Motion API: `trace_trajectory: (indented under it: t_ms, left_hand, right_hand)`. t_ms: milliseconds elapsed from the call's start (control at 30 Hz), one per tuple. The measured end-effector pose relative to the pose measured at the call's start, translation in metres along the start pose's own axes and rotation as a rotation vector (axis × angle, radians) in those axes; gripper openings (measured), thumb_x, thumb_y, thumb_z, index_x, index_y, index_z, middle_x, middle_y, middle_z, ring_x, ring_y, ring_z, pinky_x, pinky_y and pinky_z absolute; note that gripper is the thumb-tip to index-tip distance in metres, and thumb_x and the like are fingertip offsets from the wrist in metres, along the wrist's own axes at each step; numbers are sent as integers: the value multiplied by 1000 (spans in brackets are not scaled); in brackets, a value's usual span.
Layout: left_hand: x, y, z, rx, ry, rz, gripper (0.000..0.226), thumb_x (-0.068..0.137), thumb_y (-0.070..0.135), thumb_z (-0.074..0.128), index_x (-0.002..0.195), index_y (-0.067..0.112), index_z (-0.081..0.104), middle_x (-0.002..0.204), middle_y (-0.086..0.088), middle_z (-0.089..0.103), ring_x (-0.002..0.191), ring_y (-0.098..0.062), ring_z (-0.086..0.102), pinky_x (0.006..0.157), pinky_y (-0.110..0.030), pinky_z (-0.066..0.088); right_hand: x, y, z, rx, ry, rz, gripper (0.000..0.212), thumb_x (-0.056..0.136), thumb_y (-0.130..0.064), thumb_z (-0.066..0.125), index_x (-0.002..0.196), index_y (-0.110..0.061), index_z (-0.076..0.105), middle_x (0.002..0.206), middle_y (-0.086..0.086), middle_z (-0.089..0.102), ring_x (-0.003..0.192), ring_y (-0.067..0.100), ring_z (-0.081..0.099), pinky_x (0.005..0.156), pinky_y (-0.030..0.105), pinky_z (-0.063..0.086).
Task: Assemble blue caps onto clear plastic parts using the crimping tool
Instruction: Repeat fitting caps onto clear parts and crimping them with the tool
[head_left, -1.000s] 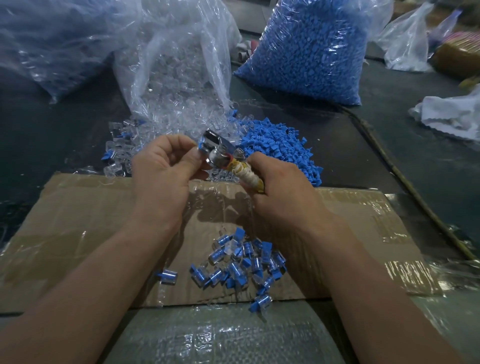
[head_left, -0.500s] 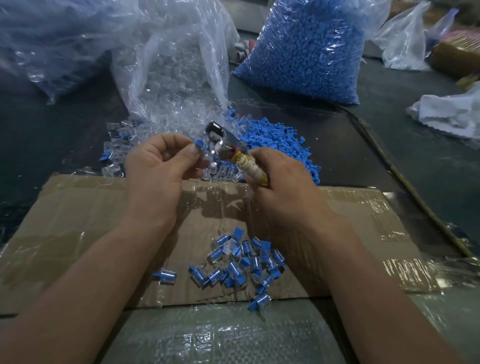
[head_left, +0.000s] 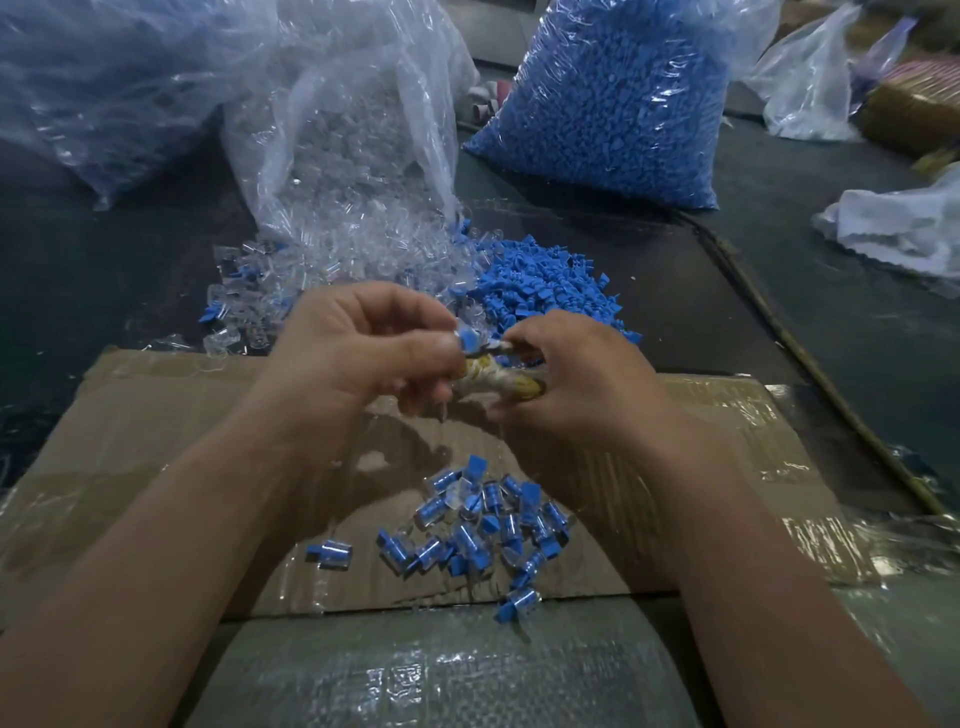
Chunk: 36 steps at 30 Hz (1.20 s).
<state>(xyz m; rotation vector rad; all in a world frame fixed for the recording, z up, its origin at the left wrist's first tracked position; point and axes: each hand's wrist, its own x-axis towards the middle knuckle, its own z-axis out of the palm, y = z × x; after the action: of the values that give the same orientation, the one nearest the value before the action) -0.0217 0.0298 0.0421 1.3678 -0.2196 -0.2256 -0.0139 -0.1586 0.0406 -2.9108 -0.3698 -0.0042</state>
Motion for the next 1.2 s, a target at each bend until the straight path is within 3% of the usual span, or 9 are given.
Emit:
trace_trajectory:
  t_ms: [200,467,533,633,700,767,833,1000,1200]
  left_hand:
    - [-4,-4,8,191,-448,-82,17,53,21,75,67,12,72,62,-5,68,53,-11,62,52,-17,50]
    - [-4,-7,7,265,-620,-109,18,64,24,78,73,10,74,61,-4,67,46,-9,54,43,-17,45]
    - [-8,-2,8,146,-519,-119,13,61,18,80,68,10,73,60,-6,66,43,-8,53,40,-16,42]
    - [-4,-2,7,32,-58,-86,4,65,9,71,63,6,69,54,-2,63,41,-3,53,41,-14,43]
    - [8,-12,-5,342,276,28,5,72,13,71,68,15,69,61,0,65,48,-3,55,47,-23,49]
    - [19,-20,-19,598,468,70,9,74,15,73,75,21,67,72,0,66,66,-11,62,66,-40,55]
    - [25,-25,-28,743,506,81,13,74,18,74,79,24,64,77,6,64,77,-17,62,79,-45,53]
    - [30,-32,-33,1120,421,-8,26,76,36,71,96,22,65,92,1,65,88,-22,59,80,-41,50]
    - [33,-30,-31,1223,353,-51,26,81,41,65,98,22,67,98,-2,66,94,-25,59,83,-44,50]
  right_hand:
    - [1,-5,3,-23,-125,-16,54,66,-58,61,111,-28,53,93,-8,47,91,12,45,83,30,35]
    - [2,-4,4,-10,-204,-3,71,62,-62,64,122,-29,48,99,-8,44,96,12,43,87,32,36]
    - [0,-4,2,13,-229,0,68,61,-62,66,119,-30,49,99,-8,45,94,12,43,83,31,37]
    - [-2,-3,0,68,-251,9,64,59,-63,69,111,-30,52,99,-8,46,93,11,43,81,33,40]
    - [-2,-2,0,88,-259,17,66,60,-66,67,114,-30,52,102,-8,45,95,11,42,82,34,41]
    - [-2,-2,0,90,-269,30,70,63,-67,64,120,-29,50,103,-8,44,96,10,41,82,33,40]
    - [-1,-1,0,82,-270,33,70,65,-68,61,121,-29,49,102,-9,43,95,9,41,82,33,40]
    - [-1,-1,-1,88,-250,30,70,68,-71,53,124,-28,50,105,-8,46,97,11,43,83,34,41]
    - [-1,0,1,101,-213,23,72,68,-71,53,125,-28,50,106,-8,47,98,11,45,83,32,40]
